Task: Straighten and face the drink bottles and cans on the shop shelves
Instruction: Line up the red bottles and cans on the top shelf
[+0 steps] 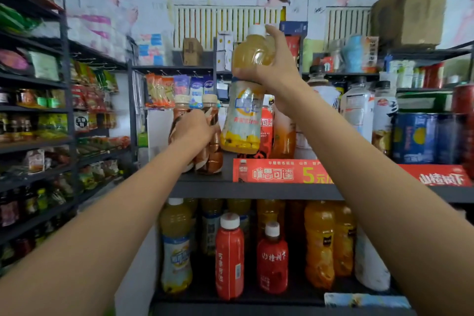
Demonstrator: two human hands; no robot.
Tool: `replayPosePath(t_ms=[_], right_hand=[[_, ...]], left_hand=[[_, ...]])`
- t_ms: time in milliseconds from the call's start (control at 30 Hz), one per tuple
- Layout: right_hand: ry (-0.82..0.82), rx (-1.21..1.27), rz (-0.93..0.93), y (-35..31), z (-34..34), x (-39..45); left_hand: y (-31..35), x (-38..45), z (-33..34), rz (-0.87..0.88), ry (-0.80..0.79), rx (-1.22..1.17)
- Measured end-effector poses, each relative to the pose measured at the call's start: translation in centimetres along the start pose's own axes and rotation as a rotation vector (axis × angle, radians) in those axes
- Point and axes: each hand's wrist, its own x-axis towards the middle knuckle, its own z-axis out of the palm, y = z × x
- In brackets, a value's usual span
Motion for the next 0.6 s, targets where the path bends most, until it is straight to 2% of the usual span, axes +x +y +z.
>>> replayPosePath(t_ms=[133, 233, 333, 400, 467, 533, 600], right_hand=[[-0.085, 0.091, 0.027, 0.3, -0.5, -1.5], [-0.165, 0.165, 0.045, -0.2, -0.8, -3.1], [-0.280, 0.163, 0.024, -0.3, -1.2, -5.7], [-0.396, 0.090, -0.026, 0.3, -1.0, -8.0], [-0.524, 0.002, -0.062, 1.2, -0.3, -10.8], [-0.592, -0.057, -0.067, 2.4, 0.8, -13.2], [-0.591, -0.109, -0.071, 4.4, 2.2, -15.5]], left_hand=[[-0.4, -1.2, 0.1, 0.106, 0.101, 0.098], [-0.1, -2.3, -0.7, 0.263, 0.264, 0.166], [-1.0, -4.6, -1.3, 0.381, 0.443, -0.082], [-2.6, -6.7, -1.1, 0.376, 0.382, -0.341], [-4.5, -8.6, -0.4, 0.324, 0.185, -0.577], [-6.4, -10.1, 0.5, 0.297, 0.070, -0.629], [-8.5, -11.5, 1.6, 0.222, 0.008, -0.587]])
